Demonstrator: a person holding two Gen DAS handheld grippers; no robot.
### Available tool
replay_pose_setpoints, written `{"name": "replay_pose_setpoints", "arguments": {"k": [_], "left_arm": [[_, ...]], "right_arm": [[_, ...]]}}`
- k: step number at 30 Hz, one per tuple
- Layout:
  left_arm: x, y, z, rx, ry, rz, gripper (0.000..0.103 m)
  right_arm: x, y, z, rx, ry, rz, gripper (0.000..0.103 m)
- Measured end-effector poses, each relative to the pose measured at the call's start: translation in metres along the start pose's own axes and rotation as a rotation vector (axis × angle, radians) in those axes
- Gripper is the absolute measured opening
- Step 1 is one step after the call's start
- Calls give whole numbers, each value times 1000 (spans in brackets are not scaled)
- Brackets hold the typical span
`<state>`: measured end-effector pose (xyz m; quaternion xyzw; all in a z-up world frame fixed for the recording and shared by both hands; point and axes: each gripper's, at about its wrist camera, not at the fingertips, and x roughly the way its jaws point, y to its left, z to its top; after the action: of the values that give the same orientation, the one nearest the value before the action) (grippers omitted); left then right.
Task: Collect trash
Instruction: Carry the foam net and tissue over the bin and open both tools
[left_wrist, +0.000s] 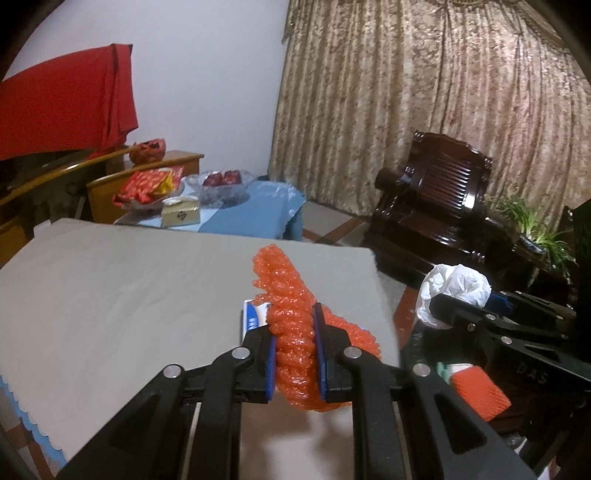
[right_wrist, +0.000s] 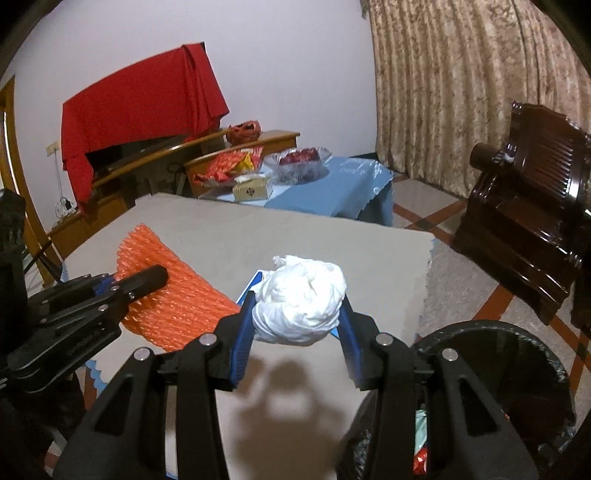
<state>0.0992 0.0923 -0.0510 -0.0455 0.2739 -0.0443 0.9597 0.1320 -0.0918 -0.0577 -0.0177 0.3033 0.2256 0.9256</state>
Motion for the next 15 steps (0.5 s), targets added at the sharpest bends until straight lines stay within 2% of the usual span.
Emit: {"name": "replay_pose_setpoints", "arguments": {"k": [15], "left_arm": [[-29, -58, 12, 63, -53, -101, 16]], "right_arm": [[-77, -26, -10, 25, -80, -62, 41]]}}
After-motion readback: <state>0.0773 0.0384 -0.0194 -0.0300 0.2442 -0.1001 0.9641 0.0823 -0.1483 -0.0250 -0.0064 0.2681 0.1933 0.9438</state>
